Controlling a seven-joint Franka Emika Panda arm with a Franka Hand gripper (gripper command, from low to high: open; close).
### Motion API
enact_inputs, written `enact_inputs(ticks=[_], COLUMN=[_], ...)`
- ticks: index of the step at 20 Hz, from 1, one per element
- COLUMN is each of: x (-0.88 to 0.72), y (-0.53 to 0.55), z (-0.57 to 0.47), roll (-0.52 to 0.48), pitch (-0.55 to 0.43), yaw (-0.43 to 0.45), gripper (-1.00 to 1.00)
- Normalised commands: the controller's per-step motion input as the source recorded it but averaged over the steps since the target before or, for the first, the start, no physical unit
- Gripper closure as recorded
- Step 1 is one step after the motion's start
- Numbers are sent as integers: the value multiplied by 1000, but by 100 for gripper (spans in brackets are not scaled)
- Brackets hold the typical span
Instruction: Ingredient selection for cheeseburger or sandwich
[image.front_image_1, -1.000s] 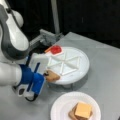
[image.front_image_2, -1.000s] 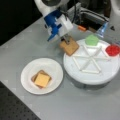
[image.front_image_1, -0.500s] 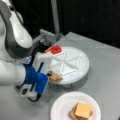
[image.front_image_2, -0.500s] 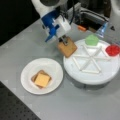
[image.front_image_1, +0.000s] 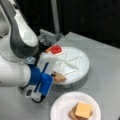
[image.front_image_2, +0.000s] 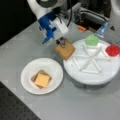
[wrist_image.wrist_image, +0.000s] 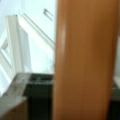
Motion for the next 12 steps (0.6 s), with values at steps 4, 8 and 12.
enact_inputs(ticks=[4, 8, 12], x=[183, 257, 412], y=[-419, -356, -309], z=[75, -9, -54], roll=[128, 110, 111], pitch=[151, 136, 100], yaw=[211, 257, 285], gripper=[100, 100, 100])
